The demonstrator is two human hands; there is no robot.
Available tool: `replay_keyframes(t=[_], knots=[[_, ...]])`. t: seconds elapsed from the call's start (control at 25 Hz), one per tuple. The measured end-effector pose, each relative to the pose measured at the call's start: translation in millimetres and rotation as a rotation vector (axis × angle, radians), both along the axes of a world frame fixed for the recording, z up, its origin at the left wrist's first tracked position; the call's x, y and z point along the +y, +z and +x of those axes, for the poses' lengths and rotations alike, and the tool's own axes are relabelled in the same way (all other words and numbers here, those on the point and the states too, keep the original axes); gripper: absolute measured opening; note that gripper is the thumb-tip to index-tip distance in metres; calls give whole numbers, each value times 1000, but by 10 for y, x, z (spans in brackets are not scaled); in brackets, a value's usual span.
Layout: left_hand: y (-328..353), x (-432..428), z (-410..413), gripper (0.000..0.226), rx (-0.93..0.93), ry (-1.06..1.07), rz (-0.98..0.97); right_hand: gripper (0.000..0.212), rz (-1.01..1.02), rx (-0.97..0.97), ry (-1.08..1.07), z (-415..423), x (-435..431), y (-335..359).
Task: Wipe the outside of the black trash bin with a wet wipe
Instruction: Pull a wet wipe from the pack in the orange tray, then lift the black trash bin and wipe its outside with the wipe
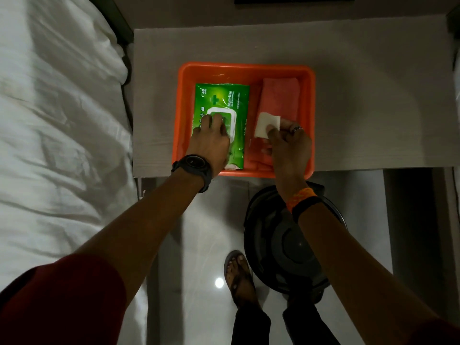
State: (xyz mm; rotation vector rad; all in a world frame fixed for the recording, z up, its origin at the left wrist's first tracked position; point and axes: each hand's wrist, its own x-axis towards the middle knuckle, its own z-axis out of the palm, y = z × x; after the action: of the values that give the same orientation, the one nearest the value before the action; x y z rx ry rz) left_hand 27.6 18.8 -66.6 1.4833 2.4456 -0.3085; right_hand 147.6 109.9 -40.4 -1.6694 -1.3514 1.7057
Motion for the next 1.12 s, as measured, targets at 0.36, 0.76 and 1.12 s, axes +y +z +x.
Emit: replay_keyframes(t=[0.36, 0.76, 1.12], knots=[[547, 190, 519, 26, -534, 626, 381, 6, 212, 56, 64, 750, 7, 339], [506, 165, 2250, 29, -1608, 1325, 675, 19, 376, -77, 408, 2133, -139, 144], [277, 330, 2809, 32, -1759, 1428, 668, 14, -76, 256, -53, 2730, -66, -74]])
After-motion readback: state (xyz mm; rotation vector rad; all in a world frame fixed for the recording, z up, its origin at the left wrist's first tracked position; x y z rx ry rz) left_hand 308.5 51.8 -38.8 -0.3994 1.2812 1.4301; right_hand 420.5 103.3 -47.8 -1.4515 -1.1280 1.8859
